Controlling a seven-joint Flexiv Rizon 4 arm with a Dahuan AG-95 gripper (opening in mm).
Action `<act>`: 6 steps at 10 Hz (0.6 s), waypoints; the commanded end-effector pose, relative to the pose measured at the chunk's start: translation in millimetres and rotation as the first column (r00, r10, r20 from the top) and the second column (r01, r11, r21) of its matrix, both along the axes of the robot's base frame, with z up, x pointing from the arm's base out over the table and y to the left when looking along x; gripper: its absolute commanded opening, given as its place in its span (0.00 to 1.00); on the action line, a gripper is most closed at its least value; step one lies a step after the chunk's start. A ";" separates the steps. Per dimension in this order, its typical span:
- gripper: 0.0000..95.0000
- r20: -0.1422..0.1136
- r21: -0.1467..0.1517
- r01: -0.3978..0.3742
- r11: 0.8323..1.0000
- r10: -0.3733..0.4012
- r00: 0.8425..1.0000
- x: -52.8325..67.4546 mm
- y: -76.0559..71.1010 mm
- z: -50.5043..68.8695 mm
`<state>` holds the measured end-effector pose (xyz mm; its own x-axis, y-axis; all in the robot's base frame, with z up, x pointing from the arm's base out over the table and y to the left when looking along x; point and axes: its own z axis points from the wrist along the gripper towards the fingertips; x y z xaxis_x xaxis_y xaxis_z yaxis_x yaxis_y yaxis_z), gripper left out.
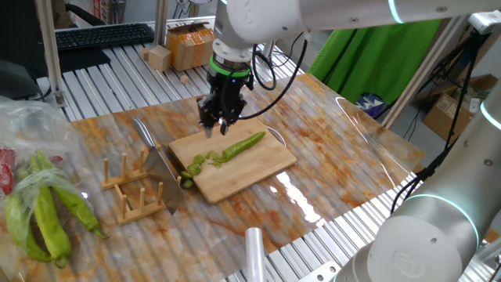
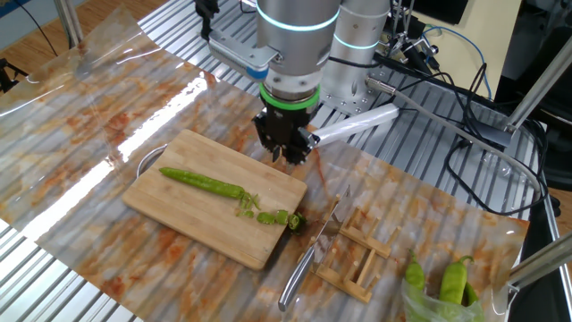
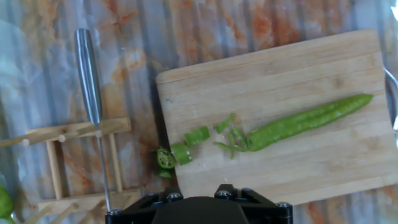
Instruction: Chop the chili peppers
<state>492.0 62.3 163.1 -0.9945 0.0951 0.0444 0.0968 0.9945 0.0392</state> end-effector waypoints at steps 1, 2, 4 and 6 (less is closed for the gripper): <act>0.60 0.006 0.017 0.008 1.000 -0.008 1.000 0.7 5.3 -3.4; 0.60 0.008 0.027 0.015 1.000 -0.016 1.000 2.1 9.7 -5.2; 0.60 0.008 0.038 0.030 0.999 -0.031 1.000 5.1 18.5 -6.4; 0.60 0.012 0.037 0.040 0.999 -0.040 0.999 7.1 26.7 -8.5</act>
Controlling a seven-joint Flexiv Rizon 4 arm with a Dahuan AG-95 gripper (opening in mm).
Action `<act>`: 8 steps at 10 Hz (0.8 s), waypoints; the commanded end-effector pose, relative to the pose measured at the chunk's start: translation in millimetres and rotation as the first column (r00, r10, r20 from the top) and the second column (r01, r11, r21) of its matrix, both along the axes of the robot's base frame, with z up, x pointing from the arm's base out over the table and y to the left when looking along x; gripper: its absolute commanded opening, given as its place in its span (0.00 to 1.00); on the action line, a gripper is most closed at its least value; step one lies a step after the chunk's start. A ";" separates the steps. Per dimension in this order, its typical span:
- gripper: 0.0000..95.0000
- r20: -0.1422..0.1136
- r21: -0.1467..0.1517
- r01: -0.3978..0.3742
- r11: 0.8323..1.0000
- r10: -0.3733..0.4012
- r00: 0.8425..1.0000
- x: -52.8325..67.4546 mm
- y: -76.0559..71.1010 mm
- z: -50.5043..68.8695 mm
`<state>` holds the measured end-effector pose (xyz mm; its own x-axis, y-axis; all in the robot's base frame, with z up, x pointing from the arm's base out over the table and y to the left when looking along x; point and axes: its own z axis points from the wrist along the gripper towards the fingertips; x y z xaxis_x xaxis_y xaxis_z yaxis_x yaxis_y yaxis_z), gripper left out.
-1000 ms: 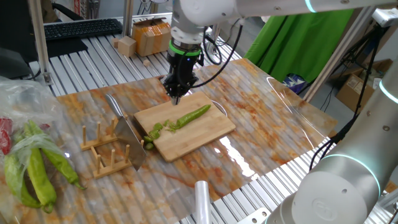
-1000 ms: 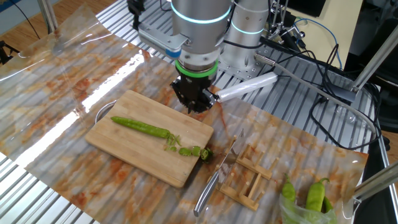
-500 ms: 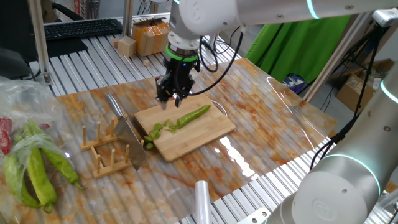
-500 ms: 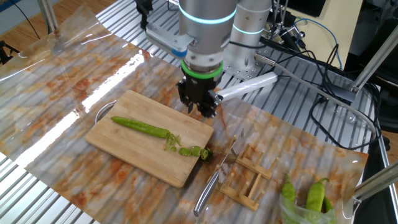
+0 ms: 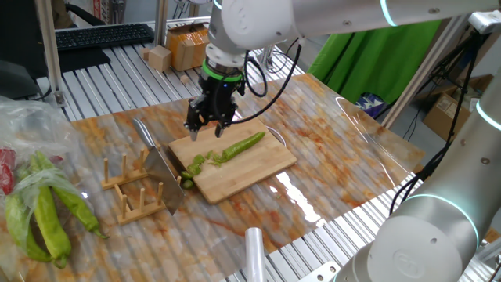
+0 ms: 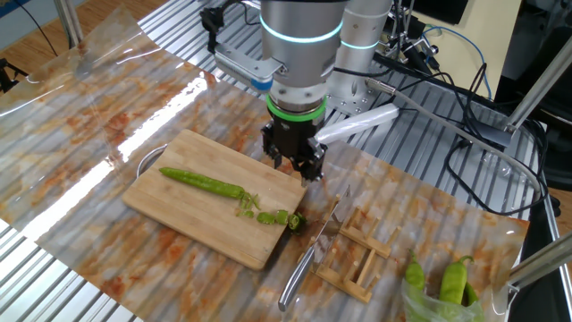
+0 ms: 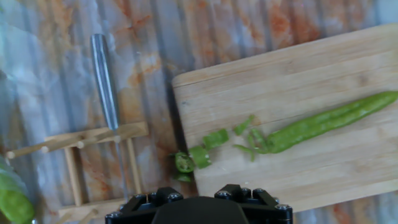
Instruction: Chop the chili peppers
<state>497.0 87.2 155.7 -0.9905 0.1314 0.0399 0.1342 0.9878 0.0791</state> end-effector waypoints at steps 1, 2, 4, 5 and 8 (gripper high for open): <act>0.60 0.004 -0.002 0.006 1.000 -0.006 1.000 4.0 6.2 -0.9; 0.60 0.003 -0.003 0.011 1.000 -0.011 1.000 5.9 9.5 -0.3; 0.60 0.002 -0.003 0.026 1.000 -0.026 1.000 10.6 18.5 -1.0; 0.60 0.001 -0.003 0.034 0.999 -0.034 0.999 12.7 23.3 -1.5; 0.60 -0.001 -0.002 0.043 0.999 -0.043 0.999 16.1 30.3 -1.0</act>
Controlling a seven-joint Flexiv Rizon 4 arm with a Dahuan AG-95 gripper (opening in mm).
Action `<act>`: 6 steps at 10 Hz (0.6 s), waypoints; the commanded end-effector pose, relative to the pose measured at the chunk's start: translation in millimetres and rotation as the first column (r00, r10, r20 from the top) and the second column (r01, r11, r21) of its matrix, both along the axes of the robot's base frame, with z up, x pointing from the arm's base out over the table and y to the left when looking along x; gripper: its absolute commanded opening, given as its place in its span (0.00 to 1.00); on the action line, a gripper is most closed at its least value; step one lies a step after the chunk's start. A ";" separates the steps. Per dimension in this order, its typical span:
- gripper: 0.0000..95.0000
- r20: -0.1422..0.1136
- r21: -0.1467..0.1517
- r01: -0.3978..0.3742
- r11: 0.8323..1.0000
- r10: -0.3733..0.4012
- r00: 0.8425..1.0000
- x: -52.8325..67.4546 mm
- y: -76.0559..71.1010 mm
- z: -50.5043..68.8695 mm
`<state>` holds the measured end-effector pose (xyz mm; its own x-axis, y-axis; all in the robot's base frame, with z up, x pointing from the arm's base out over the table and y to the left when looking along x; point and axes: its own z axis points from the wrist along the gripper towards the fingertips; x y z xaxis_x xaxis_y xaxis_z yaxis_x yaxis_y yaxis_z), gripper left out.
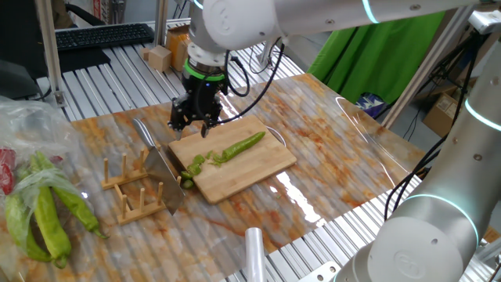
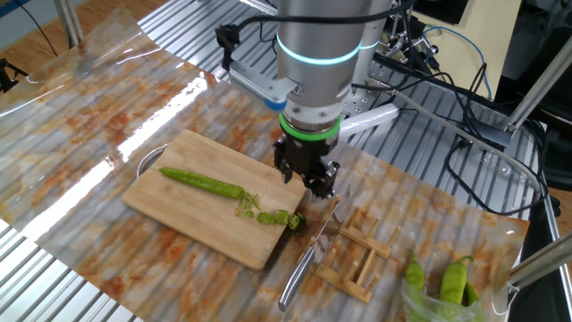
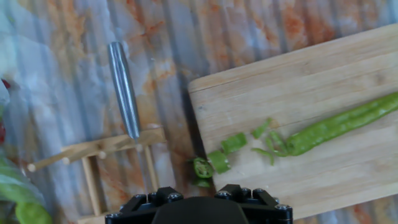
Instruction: Chop the chili peppers
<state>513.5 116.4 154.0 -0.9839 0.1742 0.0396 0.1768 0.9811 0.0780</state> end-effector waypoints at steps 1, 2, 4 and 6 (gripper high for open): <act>0.60 -0.002 -0.001 0.007 1.000 -0.007 1.000 1.0 6.4 0.3; 0.60 -0.002 -0.002 0.010 1.000 -0.010 1.000 1.0 9.4 -0.2; 0.60 -0.003 -0.003 0.018 1.000 -0.018 1.000 -2.4 16.0 -2.3; 0.60 -0.004 0.001 0.017 1.000 -0.017 1.000 -2.9 16.5 -4.6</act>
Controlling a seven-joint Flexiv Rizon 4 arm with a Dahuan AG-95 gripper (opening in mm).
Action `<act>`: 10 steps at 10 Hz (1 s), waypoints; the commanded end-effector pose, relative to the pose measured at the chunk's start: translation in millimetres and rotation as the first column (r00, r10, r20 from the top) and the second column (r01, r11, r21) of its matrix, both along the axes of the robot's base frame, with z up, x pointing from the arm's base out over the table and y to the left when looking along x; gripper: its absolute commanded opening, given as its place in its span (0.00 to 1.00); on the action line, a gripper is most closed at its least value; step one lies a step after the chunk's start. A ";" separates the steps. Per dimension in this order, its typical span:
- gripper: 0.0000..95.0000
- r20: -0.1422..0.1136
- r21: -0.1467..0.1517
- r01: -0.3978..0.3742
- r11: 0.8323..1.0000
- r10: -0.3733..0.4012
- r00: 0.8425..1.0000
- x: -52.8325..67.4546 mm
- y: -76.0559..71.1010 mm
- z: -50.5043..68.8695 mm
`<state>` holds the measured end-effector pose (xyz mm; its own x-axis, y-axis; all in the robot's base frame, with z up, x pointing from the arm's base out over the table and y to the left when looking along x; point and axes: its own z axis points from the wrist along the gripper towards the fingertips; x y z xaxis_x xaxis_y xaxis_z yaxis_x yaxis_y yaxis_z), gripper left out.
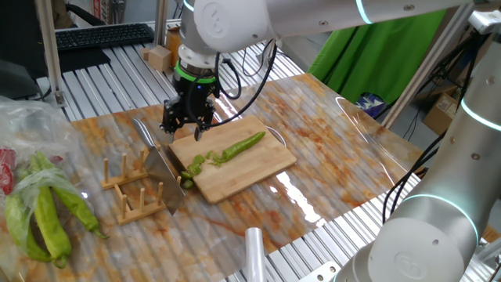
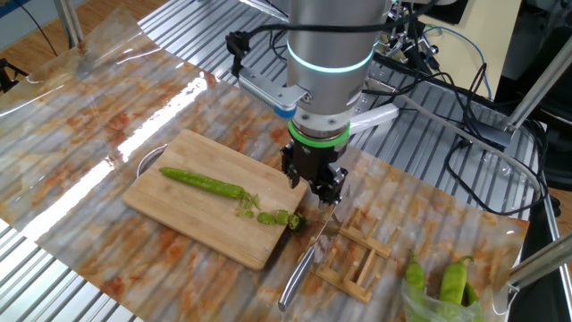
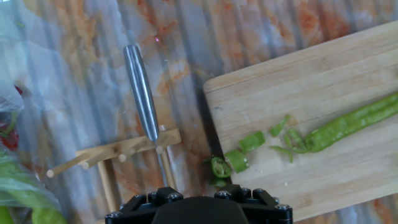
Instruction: Chop the chili peppers
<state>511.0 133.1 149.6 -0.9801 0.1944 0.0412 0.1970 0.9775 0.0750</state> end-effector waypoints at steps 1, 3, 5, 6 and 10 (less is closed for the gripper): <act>0.60 -0.001 0.006 -0.007 1.000 0.007 1.000 0.2 -0.1 -2.0; 0.60 0.003 0.008 -0.012 1.000 0.012 1.000 0.6 -0.1 -2.8; 0.60 0.002 0.004 -0.013 1.000 0.012 1.000 -0.6 0.0 -2.1; 0.60 -0.003 0.003 -0.012 1.000 0.012 1.000 -1.4 0.2 -2.5; 0.60 -0.008 0.012 -0.015 1.000 0.015 1.000 -1.5 0.2 -2.6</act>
<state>510.4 133.7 146.4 -0.9830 0.1751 0.0555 0.1794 0.9801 0.0852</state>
